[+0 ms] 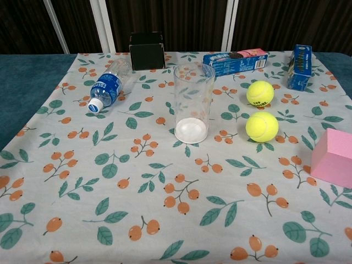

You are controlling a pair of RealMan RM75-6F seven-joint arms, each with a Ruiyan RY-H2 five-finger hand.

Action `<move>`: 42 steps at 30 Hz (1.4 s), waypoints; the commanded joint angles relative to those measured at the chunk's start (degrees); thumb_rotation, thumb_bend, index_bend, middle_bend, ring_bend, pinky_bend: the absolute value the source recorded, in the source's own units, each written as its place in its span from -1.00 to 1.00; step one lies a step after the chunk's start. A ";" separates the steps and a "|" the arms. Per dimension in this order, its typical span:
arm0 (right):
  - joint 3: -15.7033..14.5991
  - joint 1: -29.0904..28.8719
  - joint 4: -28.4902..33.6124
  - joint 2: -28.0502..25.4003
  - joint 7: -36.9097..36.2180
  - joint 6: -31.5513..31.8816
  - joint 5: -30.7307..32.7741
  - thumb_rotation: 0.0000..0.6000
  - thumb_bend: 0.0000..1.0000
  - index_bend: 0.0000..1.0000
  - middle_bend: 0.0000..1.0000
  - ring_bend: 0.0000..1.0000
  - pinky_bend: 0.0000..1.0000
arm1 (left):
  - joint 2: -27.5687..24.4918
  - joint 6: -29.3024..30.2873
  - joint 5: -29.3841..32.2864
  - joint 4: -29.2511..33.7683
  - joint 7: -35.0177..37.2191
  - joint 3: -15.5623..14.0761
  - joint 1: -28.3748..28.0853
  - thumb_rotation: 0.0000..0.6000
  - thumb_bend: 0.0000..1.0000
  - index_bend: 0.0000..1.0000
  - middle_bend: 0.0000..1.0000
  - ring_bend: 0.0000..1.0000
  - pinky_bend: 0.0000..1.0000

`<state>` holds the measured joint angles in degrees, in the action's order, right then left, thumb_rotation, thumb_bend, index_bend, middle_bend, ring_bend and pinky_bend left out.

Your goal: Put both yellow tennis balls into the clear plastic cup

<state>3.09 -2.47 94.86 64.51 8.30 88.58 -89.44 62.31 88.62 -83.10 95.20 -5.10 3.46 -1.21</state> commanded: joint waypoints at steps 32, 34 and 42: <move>-0.02 -6.32 9.23 -5.58 -9.09 -12.74 2.13 1.00 -0.39 -0.86 -0.95 -0.84 -0.88 | -0.55 0.62 0.25 0.31 0.76 0.29 0.35 1.00 -0.82 -0.92 -1.00 -1.00 -0.92; 1.26 -8.25 10.31 -6.00 -8.08 -15.04 3.43 1.00 -0.40 -0.86 -0.95 -0.85 -1.00 | -0.63 0.81 0.27 0.35 0.91 0.32 0.46 1.00 -0.82 -0.92 -1.00 -1.00 -0.92; 7.11 -17.77 13.96 -5.67 -2.51 -26.60 13.09 1.00 -0.44 -0.86 -0.95 -0.86 -1.00 | -0.43 -0.03 0.53 0.28 0.59 0.31 0.09 1.00 -0.82 -0.92 -1.00 -1.00 -0.92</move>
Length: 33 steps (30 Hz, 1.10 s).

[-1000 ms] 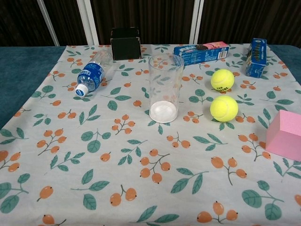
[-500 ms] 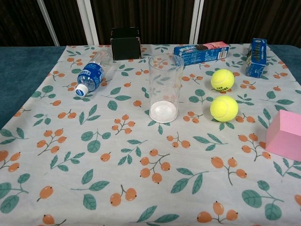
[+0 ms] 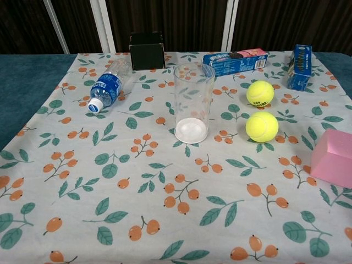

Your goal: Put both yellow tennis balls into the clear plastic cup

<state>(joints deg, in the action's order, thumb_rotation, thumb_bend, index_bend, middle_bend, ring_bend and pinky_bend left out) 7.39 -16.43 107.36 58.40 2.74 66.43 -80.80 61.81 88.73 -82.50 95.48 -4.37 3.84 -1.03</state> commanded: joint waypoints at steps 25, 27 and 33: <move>4.53 -16.54 -14.09 23.04 13.42 -12.50 24.62 1.00 -0.44 -0.78 -0.86 -0.74 -1.00 | 0.20 -1.25 1.63 -0.55 0.00 0.63 -0.60 1.00 -0.82 -0.92 -1.00 -1.00 -0.92; 4.42 -16.87 -15.11 24.00 13.45 -12.44 24.58 1.00 -0.44 -0.77 -0.85 -0.74 -1.00 | 0.19 -1.22 1.70 -0.58 0.07 0.68 -0.59 1.00 -0.82 -0.92 -1.00 -1.00 -0.92; 4.59 -18.15 -17.68 26.66 13.66 -12.59 25.14 1.00 -0.44 -0.75 -0.82 -0.70 -1.00 | 0.11 -1.23 1.86 -0.57 0.18 0.79 -0.62 1.00 -0.82 -0.92 -1.00 -1.00 -0.92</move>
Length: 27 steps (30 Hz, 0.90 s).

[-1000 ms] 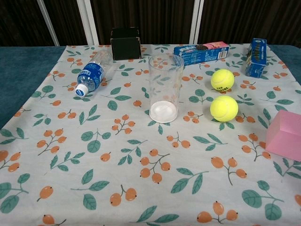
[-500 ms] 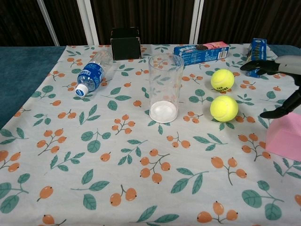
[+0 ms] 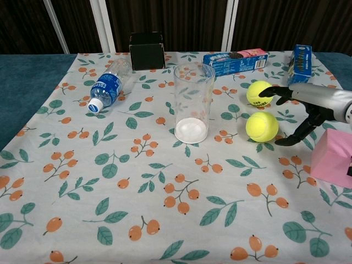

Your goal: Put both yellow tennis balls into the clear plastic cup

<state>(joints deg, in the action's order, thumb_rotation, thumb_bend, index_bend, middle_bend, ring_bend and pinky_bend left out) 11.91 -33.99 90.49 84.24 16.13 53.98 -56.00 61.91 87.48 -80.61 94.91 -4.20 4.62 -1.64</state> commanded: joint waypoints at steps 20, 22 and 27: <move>0.06 -4.29 -7.95 6.61 4.10 -0.93 3.78 1.00 -0.44 -0.51 -0.66 -0.55 -1.00 | -0.31 0.18 0.23 0.06 0.56 0.24 0.03 1.00 -0.82 -0.92 -1.00 -1.00 -0.92; -0.14 -4.40 -8.26 6.72 4.36 -1.06 4.03 1.00 -0.44 -0.50 -0.63 -0.52 -1.00 | -0.31 0.14 0.25 0.06 0.56 0.23 0.01 1.00 -0.82 -0.92 -1.00 -1.00 -0.92; -0.64 -4.68 -8.92 6.88 5.00 -1.36 4.39 1.00 -0.44 -0.47 -0.56 -0.40 -1.00 | -0.32 0.07 0.28 0.12 0.49 0.23 -0.03 1.00 -0.82 -0.92 -1.00 -1.00 -0.92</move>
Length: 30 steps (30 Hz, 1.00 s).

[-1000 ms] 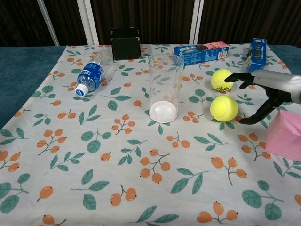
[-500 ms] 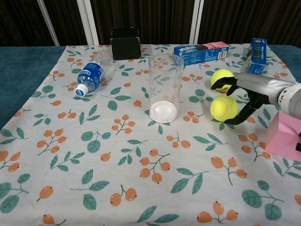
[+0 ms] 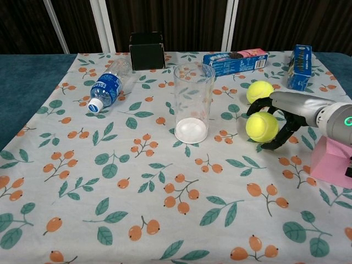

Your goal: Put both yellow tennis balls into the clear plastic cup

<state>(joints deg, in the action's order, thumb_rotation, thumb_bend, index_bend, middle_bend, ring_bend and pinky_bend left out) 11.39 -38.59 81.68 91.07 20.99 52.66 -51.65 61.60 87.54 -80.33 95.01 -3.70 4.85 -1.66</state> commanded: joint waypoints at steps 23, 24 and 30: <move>3.27 -0.57 4.23 -1.73 0.00 3.80 0.19 1.00 0.04 -0.08 -0.08 0.11 0.02 | -0.46 0.14 0.01 0.49 0.54 -0.03 0.15 1.00 -0.82 -0.89 -1.00 -1.00 -0.92; 3.73 -0.77 5.04 -2.54 0.13 3.84 0.12 1.00 0.04 -0.08 -0.08 0.11 0.06 | -0.46 0.14 -0.01 0.49 0.55 -0.03 0.14 1.00 -0.82 -0.89 -1.00 -1.00 -0.92; 7.60 -2.73 10.42 -8.01 1.32 3.37 1.19 1.00 0.04 -0.08 -0.08 0.11 0.21 | -0.43 -0.02 -0.21 0.58 0.40 -0.18 0.06 1.00 -0.82 -0.89 -1.00 -1.00 -0.92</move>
<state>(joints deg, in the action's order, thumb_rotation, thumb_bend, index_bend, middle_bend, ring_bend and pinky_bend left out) 17.66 -40.47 90.58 84.61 21.80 56.32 -51.05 61.18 87.52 -80.55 95.59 -3.31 4.67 -1.60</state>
